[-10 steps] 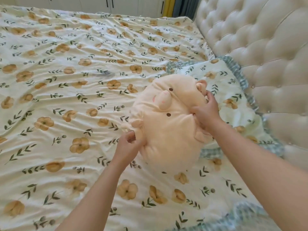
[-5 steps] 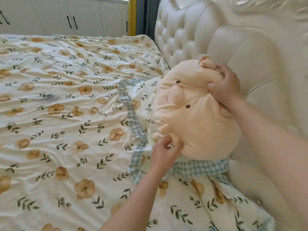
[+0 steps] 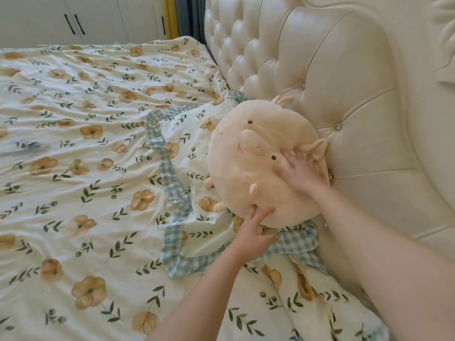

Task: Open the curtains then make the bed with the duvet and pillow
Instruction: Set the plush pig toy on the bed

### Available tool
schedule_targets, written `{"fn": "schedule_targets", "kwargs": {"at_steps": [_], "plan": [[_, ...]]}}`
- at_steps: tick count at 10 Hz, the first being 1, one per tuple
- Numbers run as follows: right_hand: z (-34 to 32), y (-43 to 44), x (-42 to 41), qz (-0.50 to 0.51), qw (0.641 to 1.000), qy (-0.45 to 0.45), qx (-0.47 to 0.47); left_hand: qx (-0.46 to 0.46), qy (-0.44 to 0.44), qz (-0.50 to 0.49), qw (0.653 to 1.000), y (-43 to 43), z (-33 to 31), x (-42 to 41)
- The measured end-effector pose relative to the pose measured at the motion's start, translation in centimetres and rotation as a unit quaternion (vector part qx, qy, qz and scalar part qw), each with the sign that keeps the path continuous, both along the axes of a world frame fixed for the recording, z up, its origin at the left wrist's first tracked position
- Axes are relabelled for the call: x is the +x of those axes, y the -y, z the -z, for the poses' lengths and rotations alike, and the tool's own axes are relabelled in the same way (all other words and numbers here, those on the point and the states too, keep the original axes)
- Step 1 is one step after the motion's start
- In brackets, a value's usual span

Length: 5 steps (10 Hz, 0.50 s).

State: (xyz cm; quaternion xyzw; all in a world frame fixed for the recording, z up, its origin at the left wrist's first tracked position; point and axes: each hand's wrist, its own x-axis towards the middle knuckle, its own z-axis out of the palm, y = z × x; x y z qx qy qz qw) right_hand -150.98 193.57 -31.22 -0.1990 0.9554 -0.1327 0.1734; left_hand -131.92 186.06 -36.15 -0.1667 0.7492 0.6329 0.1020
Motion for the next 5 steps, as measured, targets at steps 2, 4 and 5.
{"fn": "schedule_targets", "kwargs": {"at_steps": [2, 4, 5], "plan": [[0.6, 0.6, 0.2, 0.010, 1.000, -0.027, -0.009, 0.017, 0.014, -0.009, 1.000, 0.6, 1.0, 1.4], [-0.6, -0.1, 2.5, 0.033, 0.996, -0.079, -0.033, 0.010, 0.044, -0.026, 0.999, 1.9, 0.0, 3.7], [-1.3, -1.6, 5.8, 0.054, 0.983, -0.125, -0.120, -0.032, 0.092, -0.005, 0.995, 3.5, -0.4, 8.2]]}}
